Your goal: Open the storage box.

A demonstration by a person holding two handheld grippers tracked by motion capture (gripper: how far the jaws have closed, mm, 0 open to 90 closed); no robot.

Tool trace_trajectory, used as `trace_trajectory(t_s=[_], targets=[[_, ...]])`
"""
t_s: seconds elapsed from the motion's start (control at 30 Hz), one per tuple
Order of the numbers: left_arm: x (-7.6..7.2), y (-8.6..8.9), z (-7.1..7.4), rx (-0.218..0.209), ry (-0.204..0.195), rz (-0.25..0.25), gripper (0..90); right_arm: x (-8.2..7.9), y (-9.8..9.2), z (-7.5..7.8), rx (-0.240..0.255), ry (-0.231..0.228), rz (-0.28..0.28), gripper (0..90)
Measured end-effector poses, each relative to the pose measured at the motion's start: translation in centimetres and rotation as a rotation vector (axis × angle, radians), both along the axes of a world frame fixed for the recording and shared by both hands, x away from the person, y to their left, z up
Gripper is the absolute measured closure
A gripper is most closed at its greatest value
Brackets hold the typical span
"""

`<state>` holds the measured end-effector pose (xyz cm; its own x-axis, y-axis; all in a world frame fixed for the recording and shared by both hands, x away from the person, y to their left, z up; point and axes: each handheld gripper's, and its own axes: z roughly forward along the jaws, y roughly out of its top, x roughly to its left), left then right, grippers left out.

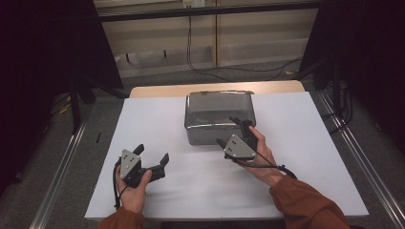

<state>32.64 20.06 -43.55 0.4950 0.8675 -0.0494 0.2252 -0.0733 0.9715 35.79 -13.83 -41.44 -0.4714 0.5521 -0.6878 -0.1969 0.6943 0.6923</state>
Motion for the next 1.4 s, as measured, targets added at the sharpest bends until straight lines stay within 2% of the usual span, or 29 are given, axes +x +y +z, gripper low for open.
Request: trace_trajectory(t_s=[0.1,0.27,0.73,0.83,1.03,1.23,1.33,1.4], targets=[[0.0,0.0,0.0,0.001,0.001,0.001,3.0,0.0,0.2,-0.1,-0.05,-0.029,-0.001,20.4],[-0.1,0.1,0.1,0.001,-0.005,0.0,3.0,0.1,0.5,-0.9,-0.125,-0.037,-0.014,24.2],[0.0,0.0,0.0,-0.005,-0.004,-0.003,3.0,0.1,0.6,-1.6,-0.3,-0.137,-0.033,46.3],[0.0,0.0,0.0,-0.005,-0.001,-0.002,3.0,0.0,0.8,-1.6,-0.357,-0.168,-0.031,50.7],[0.0,0.0,0.0,-0.001,0.001,-0.003,3.0,-0.1,1.4,-1.6,-0.4,-0.18,-0.032,57.6],[0.0,0.0,0.0,0.005,-0.001,-0.002,3.0,-0.1,1.4,-1.8,-0.414,-0.168,-0.035,65.1],[0.0,0.0,0.0,0.009,-0.003,-0.005,3.0,-0.2,1.6,-1.7,-0.45,-0.197,-0.023,70.2],[0.0,0.0,0.0,0.006,-0.004,-0.004,3.0,-0.2,1.7,-1.6,-0.454,-0.195,-0.024,72.3]])
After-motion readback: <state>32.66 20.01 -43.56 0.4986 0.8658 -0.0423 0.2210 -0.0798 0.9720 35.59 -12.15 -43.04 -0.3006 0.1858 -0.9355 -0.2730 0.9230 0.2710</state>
